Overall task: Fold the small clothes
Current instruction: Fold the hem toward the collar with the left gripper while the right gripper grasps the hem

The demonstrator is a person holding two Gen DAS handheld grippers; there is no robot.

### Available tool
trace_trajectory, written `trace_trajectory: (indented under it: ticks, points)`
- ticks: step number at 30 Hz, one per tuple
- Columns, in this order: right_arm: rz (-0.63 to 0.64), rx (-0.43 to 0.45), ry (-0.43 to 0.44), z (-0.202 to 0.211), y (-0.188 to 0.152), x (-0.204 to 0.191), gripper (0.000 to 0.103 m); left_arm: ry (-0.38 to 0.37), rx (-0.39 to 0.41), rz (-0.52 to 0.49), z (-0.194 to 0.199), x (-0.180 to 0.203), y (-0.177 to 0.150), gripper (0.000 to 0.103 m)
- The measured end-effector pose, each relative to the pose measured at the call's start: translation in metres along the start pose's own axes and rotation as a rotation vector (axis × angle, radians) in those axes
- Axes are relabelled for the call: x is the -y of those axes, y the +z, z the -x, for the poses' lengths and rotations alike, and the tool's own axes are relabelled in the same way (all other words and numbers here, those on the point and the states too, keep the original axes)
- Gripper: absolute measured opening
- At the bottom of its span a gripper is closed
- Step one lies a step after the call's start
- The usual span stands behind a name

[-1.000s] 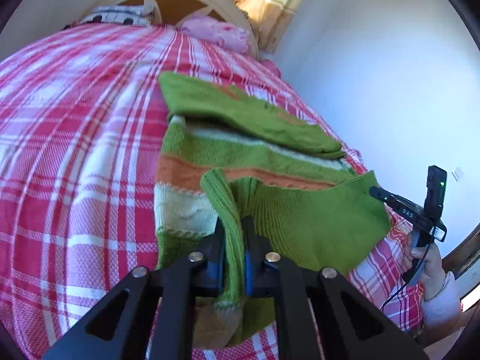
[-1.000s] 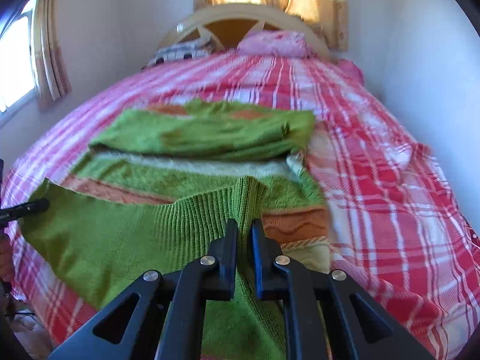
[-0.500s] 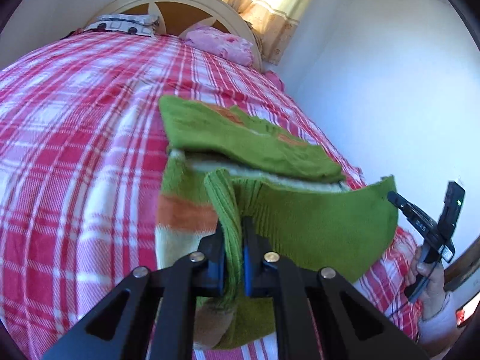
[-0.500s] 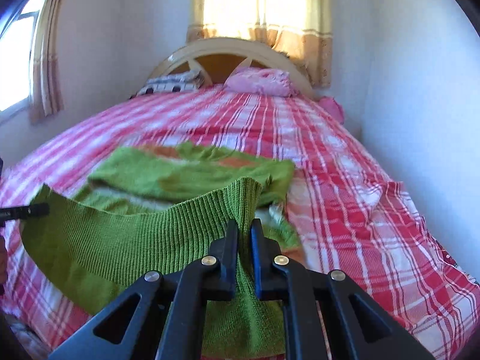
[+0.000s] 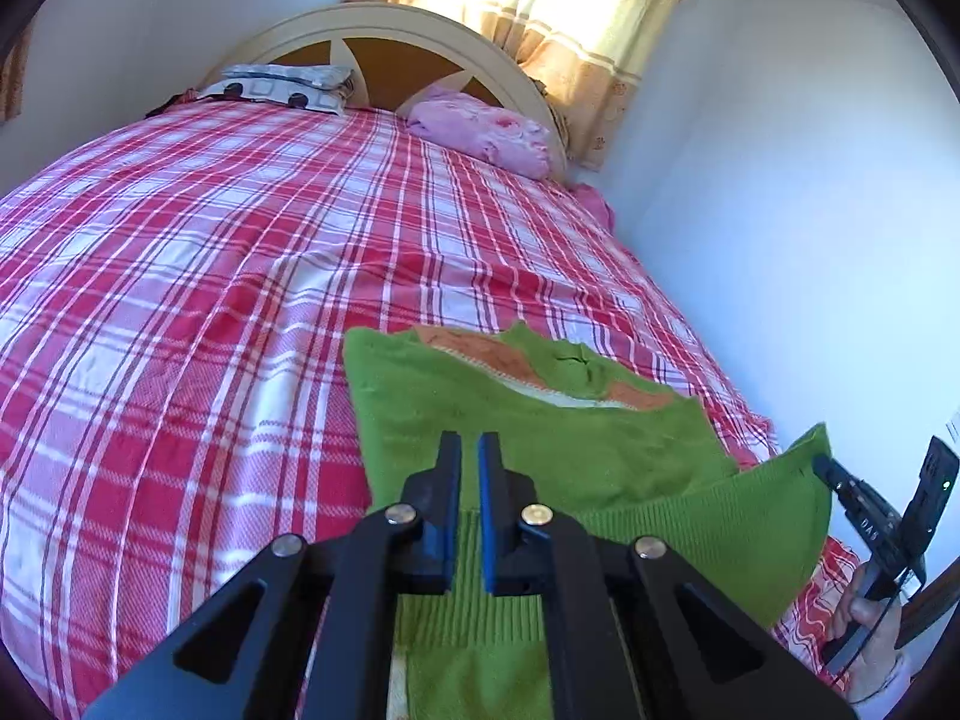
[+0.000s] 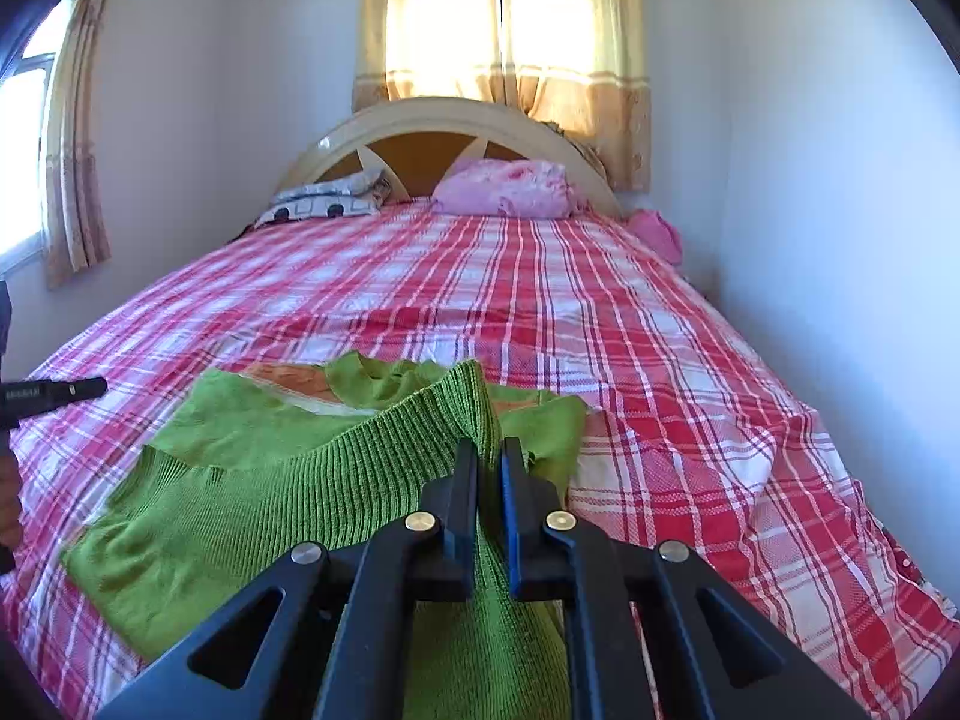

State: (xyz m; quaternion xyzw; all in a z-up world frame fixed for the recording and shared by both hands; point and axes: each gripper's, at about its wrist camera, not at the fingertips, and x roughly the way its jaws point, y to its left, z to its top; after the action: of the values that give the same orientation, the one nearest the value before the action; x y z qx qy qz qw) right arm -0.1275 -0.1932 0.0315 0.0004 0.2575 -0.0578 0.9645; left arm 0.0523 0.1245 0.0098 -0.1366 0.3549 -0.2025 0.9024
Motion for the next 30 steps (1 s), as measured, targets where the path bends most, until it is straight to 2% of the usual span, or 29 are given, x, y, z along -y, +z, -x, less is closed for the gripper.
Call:
trace_trajectory:
  ticks: [3, 5, 8, 9, 10, 11, 14, 17, 18, 19, 20, 21, 25, 27, 30]
  points:
    - [0.004, -0.024, -0.009, -0.005, -0.011, 0.003, 0.006, 0.001, -0.054, -0.045, -0.009, -0.003, -0.007, 0.006]
    - [-0.007, -0.039, -0.005, -0.006, -0.02, 0.006, 0.006, 0.014, -0.128, -0.055, -0.018, -0.008, -0.019, 0.008]
    - [-0.028, -0.057, -0.002, -0.005, -0.031, 0.009, 0.006, 0.024, -0.227, -0.071, -0.029, -0.01, -0.04, 0.022]
    - [-0.032, -0.061, -0.003, -0.005, -0.033, 0.009, 0.006, 0.039, -0.24, -0.078, -0.031, -0.009, -0.045, 0.034]
    - [-0.037, -0.064, -0.003, -0.005, -0.035, 0.01, 0.006, 0.061, -0.247, -0.084, -0.033, -0.009, -0.05, 0.042]
    - [-0.041, -0.067, -0.001, -0.005, -0.036, 0.011, 0.006, 0.081, -0.25, -0.089, -0.036, -0.01, -0.056, 0.043]
    - [-0.055, -0.073, 0.005, -0.005, -0.037, 0.011, 0.006, 0.095, -0.26, -0.094, -0.043, -0.006, -0.064, 0.043]
    - [-0.049, -0.076, 0.007, -0.004, -0.038, 0.009, 0.006, 0.123, -0.232, -0.129, -0.044, 0.0, -0.067, 0.043]
    - [-0.046, -0.078, 0.007, -0.004, -0.038, 0.009, 0.006, 0.13, -0.219, -0.141, -0.043, 0.001, -0.067, 0.04]
    - [-0.045, -0.079, 0.005, -0.004, -0.039, 0.009, 0.006, 0.137, -0.203, -0.163, -0.042, 0.004, -0.068, 0.024]
    - [-0.046, -0.081, 0.004, -0.004, -0.039, 0.009, 0.006, 0.155, -0.185, -0.192, -0.04, 0.008, -0.069, 0.017]
    - [-0.051, -0.084, 0.004, -0.004, -0.04, 0.01, 0.006, 0.166, -0.174, -0.211, -0.038, 0.01, -0.069, 0.014]
    - [-0.058, -0.104, 0.006, -0.006, -0.045, 0.009, 0.006, 0.147, -0.163, -0.238, -0.035, 0.012, -0.072, 0.014]
    - [-0.062, -0.108, 0.004, -0.007, -0.047, 0.008, 0.006, 0.111, -0.164, -0.224, -0.033, 0.011, -0.071, 0.014]
    - [-0.068, -0.117, 0.003, -0.009, -0.048, 0.01, 0.006, 0.059, -0.197, -0.181, -0.039, 0.008, -0.067, 0.027]
